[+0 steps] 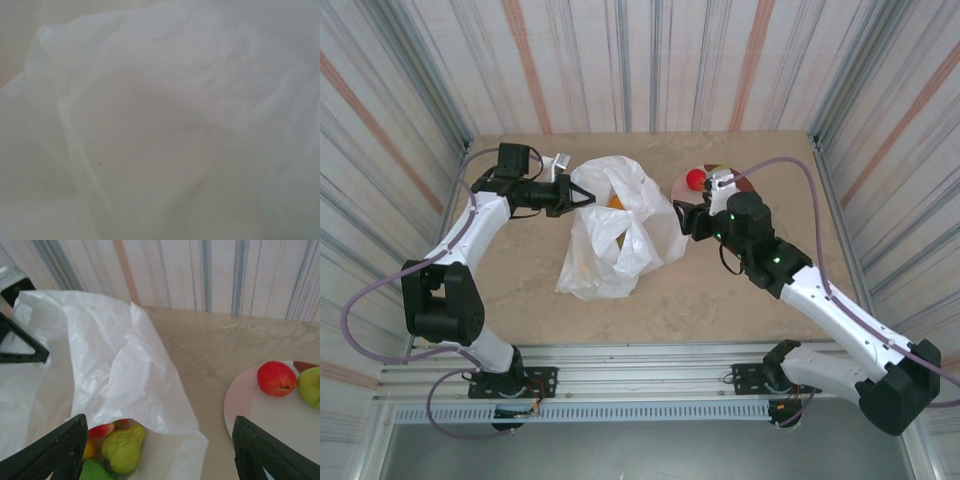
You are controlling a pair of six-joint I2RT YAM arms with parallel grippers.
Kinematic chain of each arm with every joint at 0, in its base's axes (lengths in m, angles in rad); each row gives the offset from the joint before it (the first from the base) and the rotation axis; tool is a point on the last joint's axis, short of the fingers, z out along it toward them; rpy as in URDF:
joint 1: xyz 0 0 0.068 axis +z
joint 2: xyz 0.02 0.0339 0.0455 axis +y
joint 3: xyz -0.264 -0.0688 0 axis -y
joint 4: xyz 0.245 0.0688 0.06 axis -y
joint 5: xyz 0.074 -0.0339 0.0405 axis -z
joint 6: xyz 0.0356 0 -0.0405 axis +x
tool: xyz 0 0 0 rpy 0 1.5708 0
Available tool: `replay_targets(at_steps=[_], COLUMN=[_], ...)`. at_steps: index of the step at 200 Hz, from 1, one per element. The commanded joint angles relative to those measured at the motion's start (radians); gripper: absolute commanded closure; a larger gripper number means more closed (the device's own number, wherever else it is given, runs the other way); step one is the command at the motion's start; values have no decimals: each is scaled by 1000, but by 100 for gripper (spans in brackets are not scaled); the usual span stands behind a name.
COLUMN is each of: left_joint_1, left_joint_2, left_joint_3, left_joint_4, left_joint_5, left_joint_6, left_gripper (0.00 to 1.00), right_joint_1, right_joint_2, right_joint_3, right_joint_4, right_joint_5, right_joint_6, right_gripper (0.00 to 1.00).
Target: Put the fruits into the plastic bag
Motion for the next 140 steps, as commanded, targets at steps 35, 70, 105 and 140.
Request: replay_targets(at_steps=[35, 70, 105, 140], left_joint_1=[7, 7, 4, -2], left_joint_2=[-33, -34, -35, -34], left_joint_3=[-8, -9, -11, -9], left_joint_4=[6, 5, 6, 5], left_joint_5=[20, 20, 20, 20], left_joint_6=[-2, -4, -4, -2], left_gripper=[100, 100, 100, 100], right_joint_1=[-55, -156, -284, -339], right_joint_2=[13, 76, 205, 379], right_joint_3=[-5, 0, 25, 112], right_joint_4=[-45, -77, -76, -67], right_joint_5=[87, 172, 162, 134], right_joint_6=[23, 84, 164, 161], right_gripper=[18, 11, 7, 5])
